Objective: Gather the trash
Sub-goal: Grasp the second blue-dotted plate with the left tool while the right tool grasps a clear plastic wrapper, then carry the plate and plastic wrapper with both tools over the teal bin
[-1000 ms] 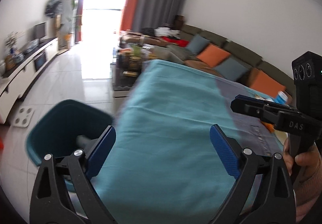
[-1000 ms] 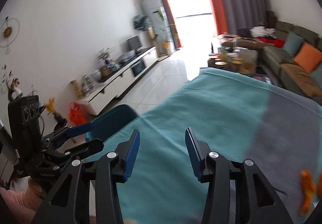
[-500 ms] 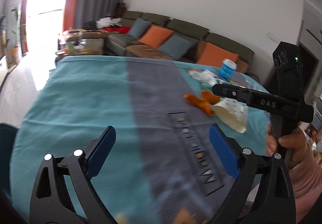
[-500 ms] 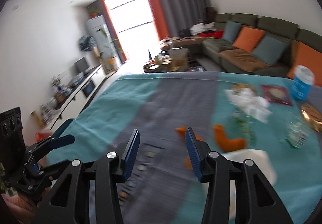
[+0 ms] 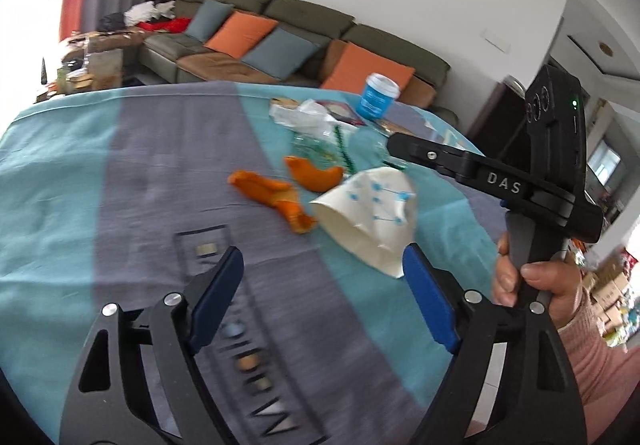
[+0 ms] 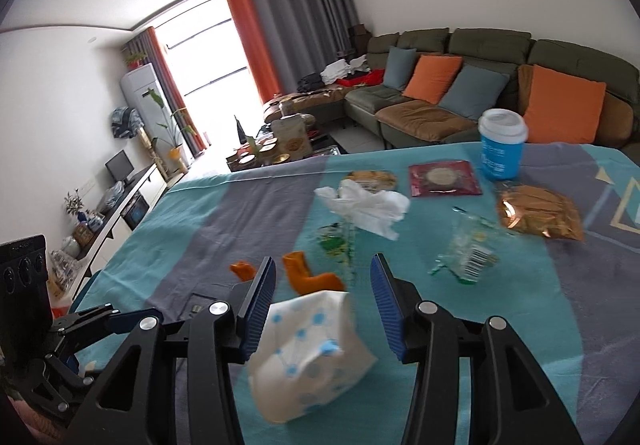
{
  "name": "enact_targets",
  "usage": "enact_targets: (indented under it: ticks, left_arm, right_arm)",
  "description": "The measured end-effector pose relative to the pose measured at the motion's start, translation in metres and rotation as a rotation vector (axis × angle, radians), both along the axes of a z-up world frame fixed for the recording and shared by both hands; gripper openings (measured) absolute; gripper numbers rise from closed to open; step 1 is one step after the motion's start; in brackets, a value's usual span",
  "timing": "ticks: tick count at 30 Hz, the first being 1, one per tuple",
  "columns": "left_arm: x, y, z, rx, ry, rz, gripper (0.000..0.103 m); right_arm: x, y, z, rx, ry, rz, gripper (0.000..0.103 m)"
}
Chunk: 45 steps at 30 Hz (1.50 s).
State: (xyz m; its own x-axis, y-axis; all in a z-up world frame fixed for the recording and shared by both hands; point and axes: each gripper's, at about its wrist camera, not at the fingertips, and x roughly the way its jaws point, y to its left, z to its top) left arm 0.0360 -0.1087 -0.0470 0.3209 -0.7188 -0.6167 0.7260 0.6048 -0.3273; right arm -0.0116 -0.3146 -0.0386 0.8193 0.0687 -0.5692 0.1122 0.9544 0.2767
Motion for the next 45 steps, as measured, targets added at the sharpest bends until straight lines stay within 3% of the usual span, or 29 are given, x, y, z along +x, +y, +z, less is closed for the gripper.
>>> enact_targets:
  ticks: [14, 20, 25, 28, 36, 40, 45]
  left_arm:
    - [0.016, -0.069, -0.031, -0.001, 0.19, -0.139, 0.062]
    - [0.02, -0.079, -0.035, -0.006, 0.211, -0.149, 0.055]
    - [0.024, -0.078, -0.038, -0.014, 0.232, -0.164, 0.029]
    - [0.025, -0.077, -0.038, -0.027, 0.241, -0.171, 0.02]
    - [0.021, -0.068, -0.03, -0.047, 0.212, -0.183, 0.009]
    - [0.018, -0.058, -0.022, -0.056, 0.189, -0.177, 0.008]
    - [0.02, -0.041, -0.014, -0.079, 0.177, -0.158, 0.005]
  right_arm:
    - [-0.008, -0.046, -0.011, 0.019, 0.011, -0.093, 0.048]
    - [-0.002, -0.071, -0.017, 0.016, 0.031, -0.157, 0.052]
    - [0.006, -0.089, -0.025, 0.038, 0.057, -0.196, 0.053]
    - [0.011, -0.096, -0.03, 0.053, 0.076, -0.204, 0.053]
    - [0.02, -0.103, -0.038, 0.092, 0.11, -0.187, 0.051]
    - [0.021, -0.104, -0.04, 0.1, 0.12, -0.185, 0.029]
    - [0.02, -0.101, -0.038, 0.093, 0.109, -0.175, 0.014]
